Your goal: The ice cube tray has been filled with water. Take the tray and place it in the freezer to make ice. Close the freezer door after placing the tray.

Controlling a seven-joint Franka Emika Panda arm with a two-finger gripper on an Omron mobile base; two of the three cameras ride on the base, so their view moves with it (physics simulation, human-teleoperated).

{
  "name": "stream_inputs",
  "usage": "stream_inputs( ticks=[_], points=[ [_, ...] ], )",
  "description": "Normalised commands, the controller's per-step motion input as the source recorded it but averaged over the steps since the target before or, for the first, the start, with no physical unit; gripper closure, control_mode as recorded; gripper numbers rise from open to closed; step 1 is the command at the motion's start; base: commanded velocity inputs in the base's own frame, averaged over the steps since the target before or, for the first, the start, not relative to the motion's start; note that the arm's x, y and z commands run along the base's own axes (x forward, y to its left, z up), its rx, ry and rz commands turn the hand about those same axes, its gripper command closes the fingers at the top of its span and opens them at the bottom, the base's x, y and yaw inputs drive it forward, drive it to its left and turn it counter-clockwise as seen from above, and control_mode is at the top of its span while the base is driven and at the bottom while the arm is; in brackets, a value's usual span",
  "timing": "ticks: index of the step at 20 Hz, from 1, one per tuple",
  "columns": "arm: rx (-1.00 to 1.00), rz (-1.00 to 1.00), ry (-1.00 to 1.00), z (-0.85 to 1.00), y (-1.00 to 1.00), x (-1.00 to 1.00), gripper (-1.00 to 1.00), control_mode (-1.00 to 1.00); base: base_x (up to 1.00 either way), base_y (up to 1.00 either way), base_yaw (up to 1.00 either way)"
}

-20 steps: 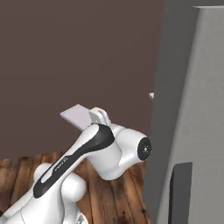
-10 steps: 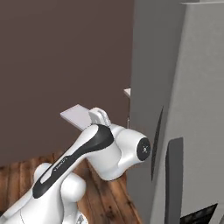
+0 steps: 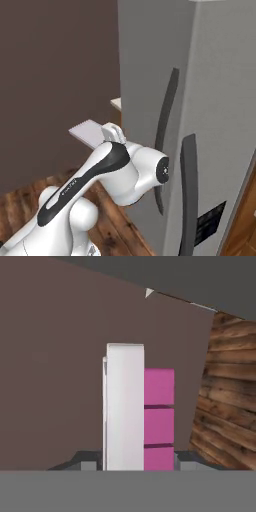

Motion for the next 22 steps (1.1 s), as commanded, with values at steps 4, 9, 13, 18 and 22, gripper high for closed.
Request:
stream_inputs(
  ticks=[4,9,13,18,22],
  points=[
    [0.0,0.0,0.0,0.0,0.0,0.0,1.0,1.0,0.28,0.0,-0.39],
    [0.0,0.0,0.0,0.0,0.0,0.0,1.0,1.0,0.29,0.0,-0.4],
    [0.0,0.0,0.0,0.0,0.0,0.0,1.0,1.0,0.29,0.08,-0.39],
    [0.0,0.0,0.0,0.0,0.0,0.0,1.0,1.0,0.28,0.18,-0.4],
    [0.0,0.0,0.0,0.0,0.0,0.0,1.0,1.0,0.21,0.52,-0.37]
  ],
)
